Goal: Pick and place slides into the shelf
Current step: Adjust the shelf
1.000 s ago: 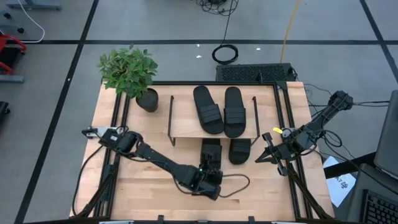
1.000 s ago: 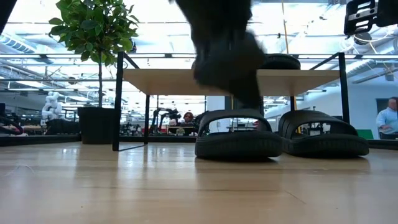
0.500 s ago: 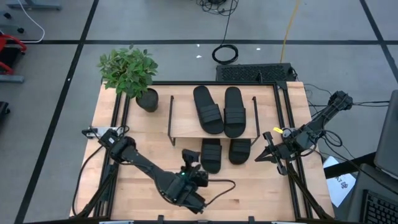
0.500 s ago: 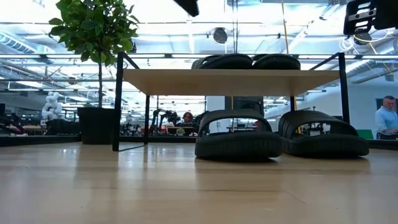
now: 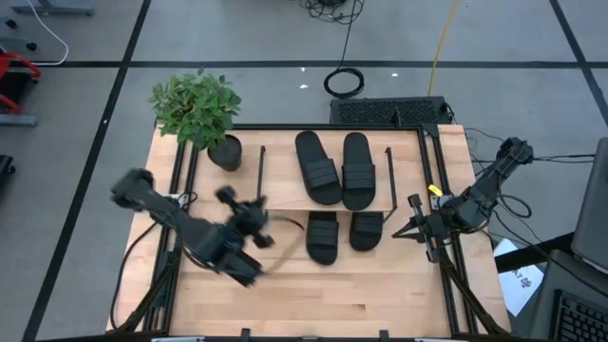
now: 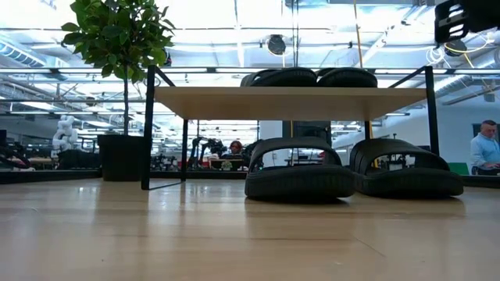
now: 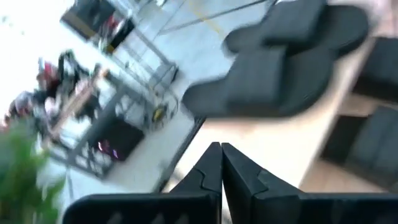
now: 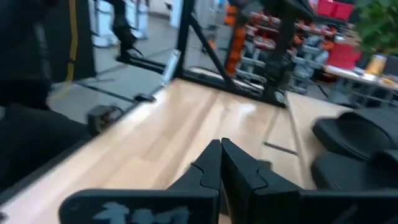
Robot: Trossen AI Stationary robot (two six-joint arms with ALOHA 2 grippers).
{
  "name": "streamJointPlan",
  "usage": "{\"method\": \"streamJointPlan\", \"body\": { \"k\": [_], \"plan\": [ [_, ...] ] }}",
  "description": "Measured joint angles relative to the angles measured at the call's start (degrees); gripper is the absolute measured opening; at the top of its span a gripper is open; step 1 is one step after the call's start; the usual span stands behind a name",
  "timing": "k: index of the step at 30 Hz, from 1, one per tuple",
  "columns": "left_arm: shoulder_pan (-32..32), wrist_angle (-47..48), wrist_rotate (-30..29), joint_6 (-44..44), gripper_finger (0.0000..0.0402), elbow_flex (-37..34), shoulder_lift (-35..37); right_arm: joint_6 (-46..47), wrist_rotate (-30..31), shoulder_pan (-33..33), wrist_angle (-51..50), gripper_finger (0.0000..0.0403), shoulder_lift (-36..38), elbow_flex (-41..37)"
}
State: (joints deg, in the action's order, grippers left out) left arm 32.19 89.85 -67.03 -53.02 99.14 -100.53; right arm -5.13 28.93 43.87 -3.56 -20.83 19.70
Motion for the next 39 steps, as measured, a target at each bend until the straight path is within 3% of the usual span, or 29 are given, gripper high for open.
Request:
{"method": "streamJointPlan", "body": {
  "k": [6, 12, 19, 23, 29, 32, 35, 39],
  "plan": [
    [2.36, -6.09, 1.24, -13.56, 0.0005, -22.16, 14.92, 0.19, -0.18, 3.24, -0.19, 0.0000, 1.83, 1.68],
    [5.73, -21.60, 1.50, -10.21, 0.0008, -35.87, 22.73, 0.58, -0.18, 5.40, -3.87, 0.0006, 2.04, 4.34],
    [6.29, -29.36, 1.17, -11.12, 0.0030, -45.09, 25.63, 5.92, 1.85, 5.45, -10.95, 0.0090, 2.02, 4.79],
    [6.02, -33.09, 1.70, -11.64, 0.0094, -48.29, 26.49, 8.96, 2.62, 5.43, -13.00, 0.0158, 2.20, 4.81],
    [6.04, -40.57, 4.89, -8.77, 0.0237, -49.19, 27.41, 11.83, 2.51, 5.43, -13.49, 0.0236, 2.20, 4.83],
    [6.04, -44.40, 5.84, -4.02, 0.0306, -49.19, 27.41, 13.80, 3.52, 5.43, -14.59, 0.0257, 2.16, 4.83],
    [5.90, -44.59, 5.74, -1.83, 0.0361, -49.19, 27.39, 14.93, 9.55, 5.43, -15.23, 0.0265, 1.65, 4.83],
    [5.28, -43.41, 5.61, -2.41, 0.0396, -49.76, 27.41, 15.90, 15.08, 5.43, -14.71, 0.0263, 0.79, 4.87]
  ]
}}
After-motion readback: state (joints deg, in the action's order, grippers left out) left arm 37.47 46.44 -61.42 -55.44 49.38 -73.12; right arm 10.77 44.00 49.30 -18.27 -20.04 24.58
